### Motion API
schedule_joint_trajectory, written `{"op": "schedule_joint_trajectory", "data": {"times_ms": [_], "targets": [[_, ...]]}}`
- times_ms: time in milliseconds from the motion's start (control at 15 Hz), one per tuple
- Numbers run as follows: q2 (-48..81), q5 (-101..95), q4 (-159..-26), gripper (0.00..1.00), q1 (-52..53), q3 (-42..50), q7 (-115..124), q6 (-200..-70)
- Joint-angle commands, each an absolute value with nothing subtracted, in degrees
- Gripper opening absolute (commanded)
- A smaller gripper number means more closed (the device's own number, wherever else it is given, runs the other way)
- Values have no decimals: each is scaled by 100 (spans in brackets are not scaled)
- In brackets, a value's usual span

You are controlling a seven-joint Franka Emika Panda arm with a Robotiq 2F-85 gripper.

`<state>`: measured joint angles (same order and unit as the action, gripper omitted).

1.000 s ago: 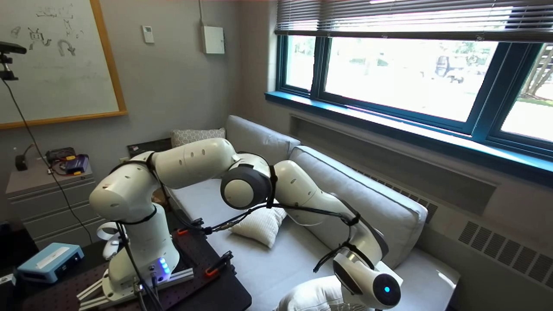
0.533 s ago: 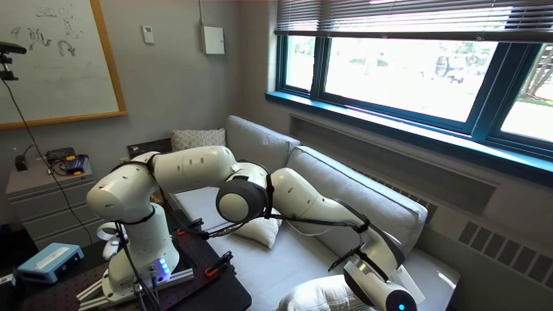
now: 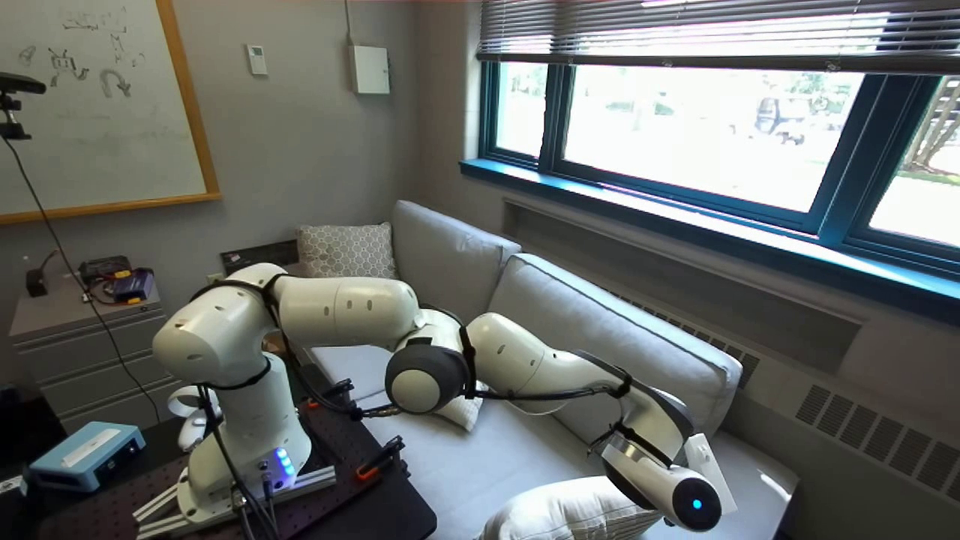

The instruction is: Arrange the cushions on the couch

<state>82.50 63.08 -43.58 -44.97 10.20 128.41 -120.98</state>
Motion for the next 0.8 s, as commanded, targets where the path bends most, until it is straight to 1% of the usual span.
{"op": "schedule_joint_trajectory", "data": {"times_ms": [0,333,733], "targets": [[8395,5860,-4146,100,-4273,899,13415,-12529],[8454,4824,-4278,100,-3921,1062,13994,-13403],[8454,3672,-4280,100,-4021,1022,14374,-13766]]}}
